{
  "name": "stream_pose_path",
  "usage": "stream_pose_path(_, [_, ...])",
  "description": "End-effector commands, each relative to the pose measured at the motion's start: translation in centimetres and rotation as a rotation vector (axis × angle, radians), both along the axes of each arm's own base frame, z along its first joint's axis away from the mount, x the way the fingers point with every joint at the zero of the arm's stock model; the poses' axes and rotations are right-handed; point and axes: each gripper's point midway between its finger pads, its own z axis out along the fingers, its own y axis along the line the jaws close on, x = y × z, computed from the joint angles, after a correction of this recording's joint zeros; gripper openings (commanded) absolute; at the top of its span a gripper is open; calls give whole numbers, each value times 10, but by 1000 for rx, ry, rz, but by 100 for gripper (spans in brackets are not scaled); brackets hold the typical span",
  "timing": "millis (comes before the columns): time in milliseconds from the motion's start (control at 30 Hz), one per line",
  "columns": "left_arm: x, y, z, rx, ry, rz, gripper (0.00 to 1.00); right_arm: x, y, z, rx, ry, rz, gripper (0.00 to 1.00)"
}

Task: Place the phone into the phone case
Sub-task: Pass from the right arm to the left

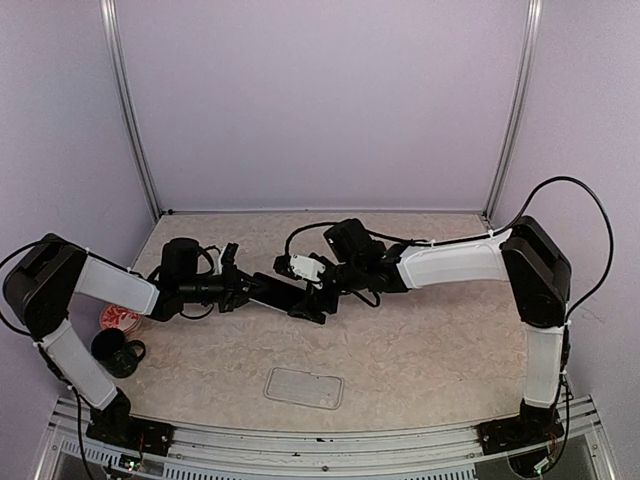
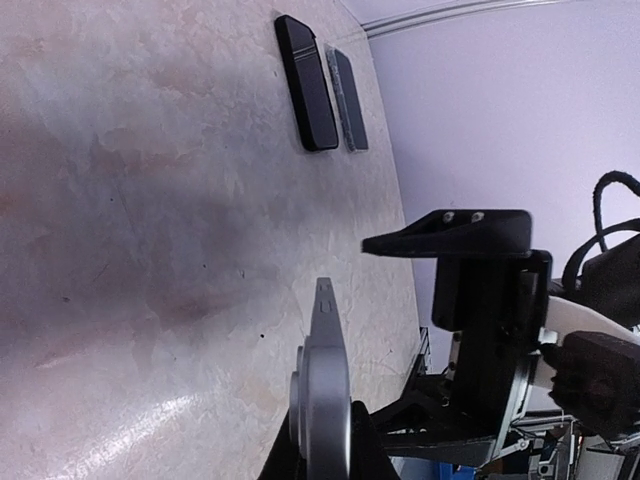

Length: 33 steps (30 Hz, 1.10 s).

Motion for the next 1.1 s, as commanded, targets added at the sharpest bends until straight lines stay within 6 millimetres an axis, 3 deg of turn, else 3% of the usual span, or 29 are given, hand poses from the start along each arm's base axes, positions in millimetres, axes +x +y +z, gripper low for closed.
stream_pose_path(0, [-4,-1,20,-10,-67,-3,0,-3,2,62,125,-37,-31,99])
stream_pose_path(467, [-19,2,75,-66,-262,-10,0,-20,-45,142,427,79,-211,99])
stream_pose_path(767, [-36,-6,115,-134,-391,-55,0,-36,-64,150,584,406,-175,99])
stream_pose_path(1067, [-58,-12,148,-198,-500,-102,0,-45,-91,161,741,561,-135,99])
